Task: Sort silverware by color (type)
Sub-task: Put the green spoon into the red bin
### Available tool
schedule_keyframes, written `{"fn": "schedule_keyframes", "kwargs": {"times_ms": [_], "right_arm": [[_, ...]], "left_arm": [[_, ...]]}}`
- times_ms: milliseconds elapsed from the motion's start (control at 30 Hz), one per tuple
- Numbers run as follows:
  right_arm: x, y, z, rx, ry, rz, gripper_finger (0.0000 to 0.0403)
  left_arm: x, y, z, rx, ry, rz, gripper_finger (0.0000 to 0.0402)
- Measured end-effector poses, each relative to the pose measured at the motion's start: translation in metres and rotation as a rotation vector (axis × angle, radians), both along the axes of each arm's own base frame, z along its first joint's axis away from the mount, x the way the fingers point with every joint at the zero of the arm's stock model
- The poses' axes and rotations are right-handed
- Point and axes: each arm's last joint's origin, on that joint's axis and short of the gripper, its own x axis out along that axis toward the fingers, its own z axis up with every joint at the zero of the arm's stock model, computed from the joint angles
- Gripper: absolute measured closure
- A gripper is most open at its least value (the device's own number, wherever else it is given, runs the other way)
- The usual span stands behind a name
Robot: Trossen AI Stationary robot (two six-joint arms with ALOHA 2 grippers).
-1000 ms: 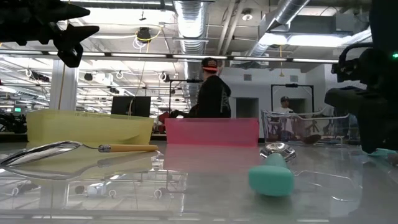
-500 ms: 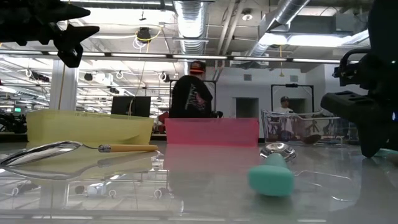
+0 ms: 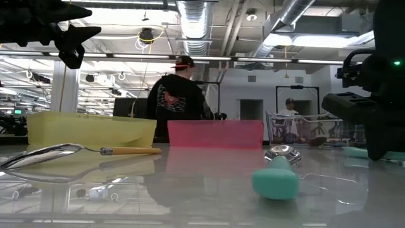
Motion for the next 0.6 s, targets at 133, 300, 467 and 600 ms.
{"fn": "schedule_keyframes", "kwargs": {"times_ms": [133, 300, 467, 600], "right_arm": [[0.0001, 0.0, -0.0001, 0.0, 0.005, 0.01, 0.0319], [0.0, 0.0, -0.0003, 0.0, 0.006, 0.01, 0.0318], [0.0005, 0.0001, -0.0004, -0.007, 0.001, 0.016, 0.0312], [0.005, 0.0018, 0.0037, -0.012, 0.005, 0.058, 0.0312]], "left_arm": [[0.0, 0.0, 0.0, 0.0, 0.0, 0.0, 0.0253], [0.0, 0.0, 0.0, -0.001, 0.0, 0.0, 0.0253], [0.0, 0.0, 0.0, -0.001, 0.0, 0.0, 0.0253], [0.0, 0.0, 0.0, -0.001, 0.0, 0.0, 0.0253]]}}
